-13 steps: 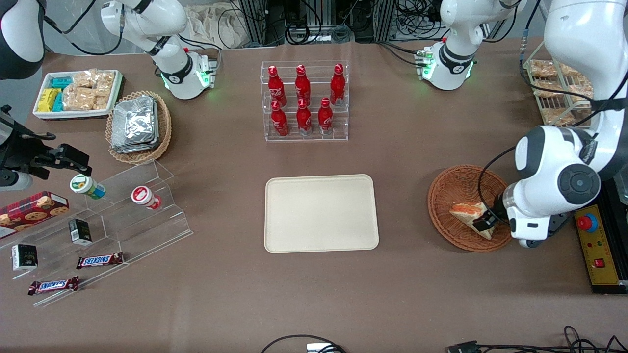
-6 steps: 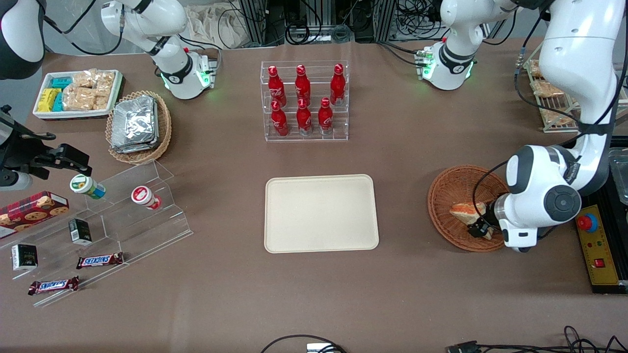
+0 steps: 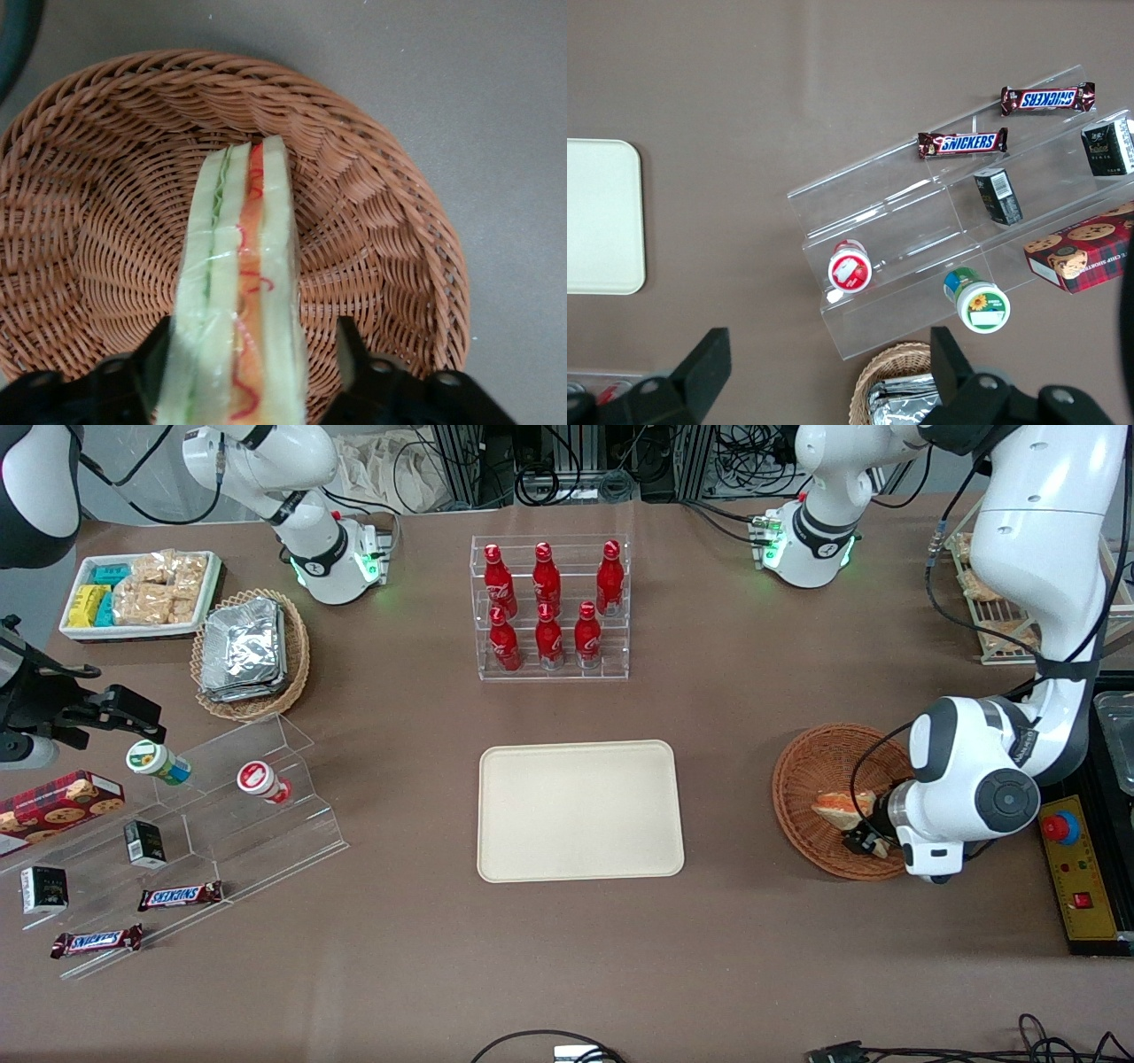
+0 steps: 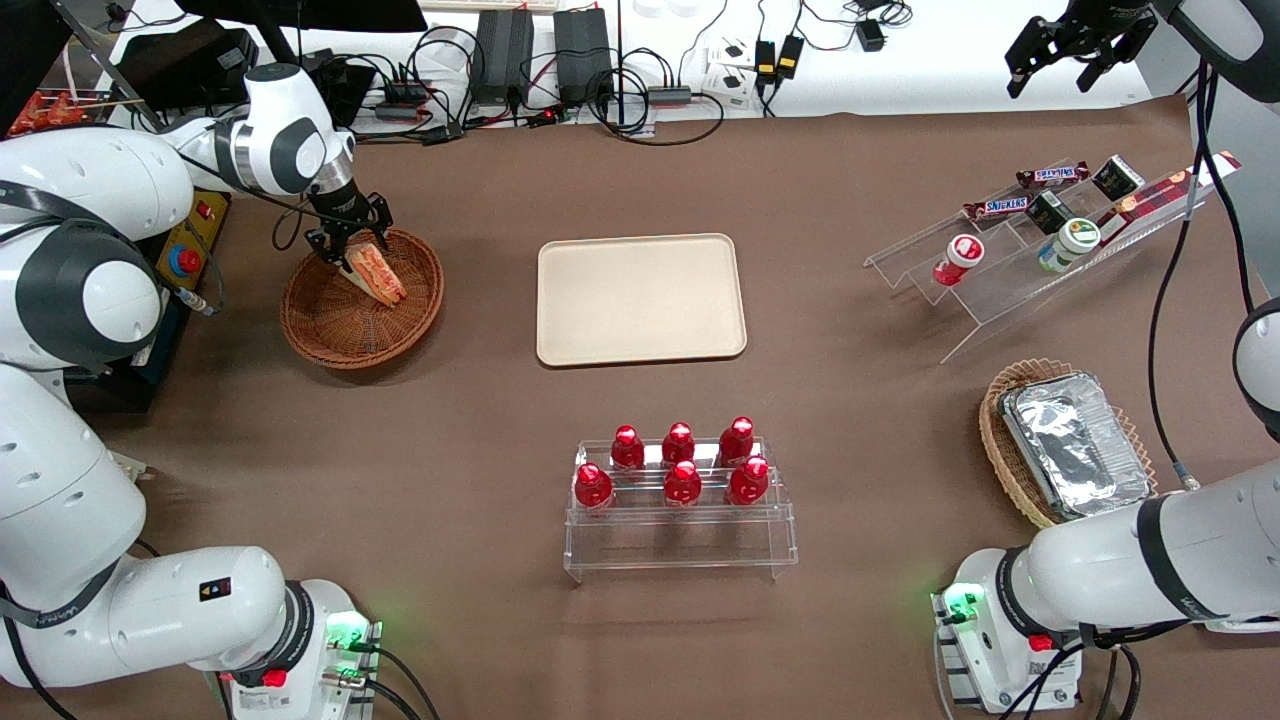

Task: Place sandwich from basket to tray
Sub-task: 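Close the left gripper on the wrapped sandwich and lift it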

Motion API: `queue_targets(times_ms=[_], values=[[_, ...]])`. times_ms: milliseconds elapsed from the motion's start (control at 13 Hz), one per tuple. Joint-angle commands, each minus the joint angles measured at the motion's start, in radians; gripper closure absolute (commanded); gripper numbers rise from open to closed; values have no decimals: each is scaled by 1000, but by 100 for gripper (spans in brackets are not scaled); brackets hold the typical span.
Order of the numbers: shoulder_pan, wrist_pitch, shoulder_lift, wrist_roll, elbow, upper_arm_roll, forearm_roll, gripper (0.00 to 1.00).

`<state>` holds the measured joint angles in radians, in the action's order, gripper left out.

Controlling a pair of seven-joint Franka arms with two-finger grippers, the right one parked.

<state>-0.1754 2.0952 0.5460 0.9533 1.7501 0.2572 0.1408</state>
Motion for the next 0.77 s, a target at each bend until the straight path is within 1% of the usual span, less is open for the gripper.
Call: queue_targets(times_ms=[0,231,462,538,692], values=[[-3,-12,-27,27,0,2,16,100],[0,-73,-46,15,-29,2,16,100],[11,-125,-104,-7,-53,10,14,100],[16,-167,-113,-42,-84,19,11,100],[22,-291,-110,-85,-185,78,8,100]])
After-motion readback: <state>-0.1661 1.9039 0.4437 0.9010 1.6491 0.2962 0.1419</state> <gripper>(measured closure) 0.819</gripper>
